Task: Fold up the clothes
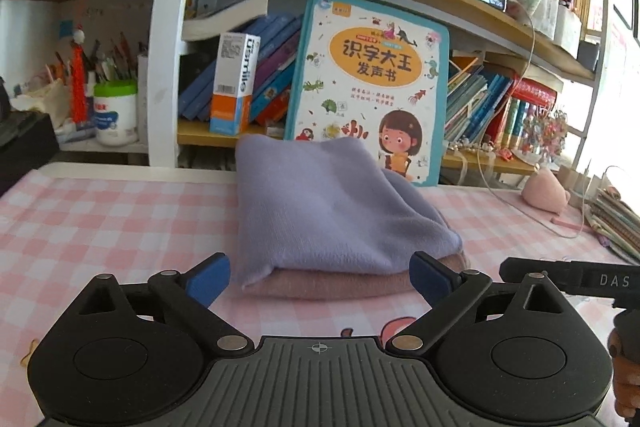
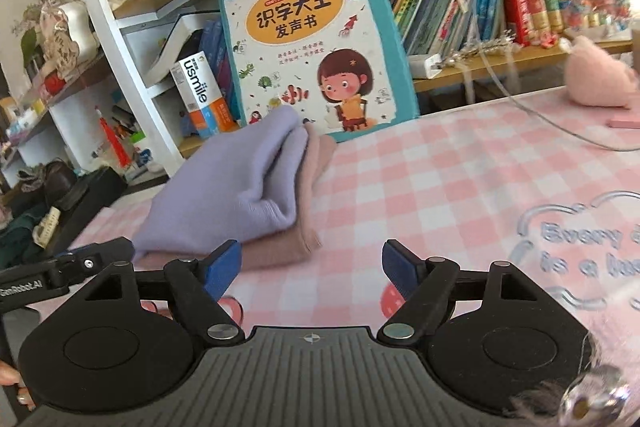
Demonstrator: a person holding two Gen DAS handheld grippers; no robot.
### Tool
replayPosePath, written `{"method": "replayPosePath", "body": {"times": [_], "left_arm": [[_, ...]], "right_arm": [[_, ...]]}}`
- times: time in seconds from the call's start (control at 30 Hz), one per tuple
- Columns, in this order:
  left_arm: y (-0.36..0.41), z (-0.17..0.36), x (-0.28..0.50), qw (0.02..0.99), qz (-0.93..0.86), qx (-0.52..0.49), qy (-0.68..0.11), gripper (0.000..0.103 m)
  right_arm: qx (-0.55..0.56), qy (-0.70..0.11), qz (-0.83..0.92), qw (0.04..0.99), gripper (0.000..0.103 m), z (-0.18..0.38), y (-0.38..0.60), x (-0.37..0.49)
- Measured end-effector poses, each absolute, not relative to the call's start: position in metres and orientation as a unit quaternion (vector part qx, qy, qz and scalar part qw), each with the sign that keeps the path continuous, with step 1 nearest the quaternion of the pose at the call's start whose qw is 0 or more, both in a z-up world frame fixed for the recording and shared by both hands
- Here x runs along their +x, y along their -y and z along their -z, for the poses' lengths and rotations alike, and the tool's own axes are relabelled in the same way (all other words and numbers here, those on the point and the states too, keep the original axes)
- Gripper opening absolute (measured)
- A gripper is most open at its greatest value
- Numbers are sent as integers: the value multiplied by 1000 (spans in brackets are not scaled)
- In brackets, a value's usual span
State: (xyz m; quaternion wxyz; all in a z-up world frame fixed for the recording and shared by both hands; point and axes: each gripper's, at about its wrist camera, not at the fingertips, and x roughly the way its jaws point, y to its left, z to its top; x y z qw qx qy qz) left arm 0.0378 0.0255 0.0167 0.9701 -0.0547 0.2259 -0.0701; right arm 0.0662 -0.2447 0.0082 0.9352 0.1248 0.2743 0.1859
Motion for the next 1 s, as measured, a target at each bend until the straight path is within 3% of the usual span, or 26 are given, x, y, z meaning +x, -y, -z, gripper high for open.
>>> {"method": "replayPosePath", "body": {"times": [0.37,0.6,1.0], "left_arm": [[-10,-10,12,975,41,2,-218,102],[-8,-3,4,973,38,3,-230,103],[-14,1,-2,975,18,-11,-222,103]], "right_arm": [[28,-250,-160,955,83,-5,219,28],[-12,-226,-150,963,93,-3,205,11],[-37,-216,-126,968,100,-3,197,8]]}}
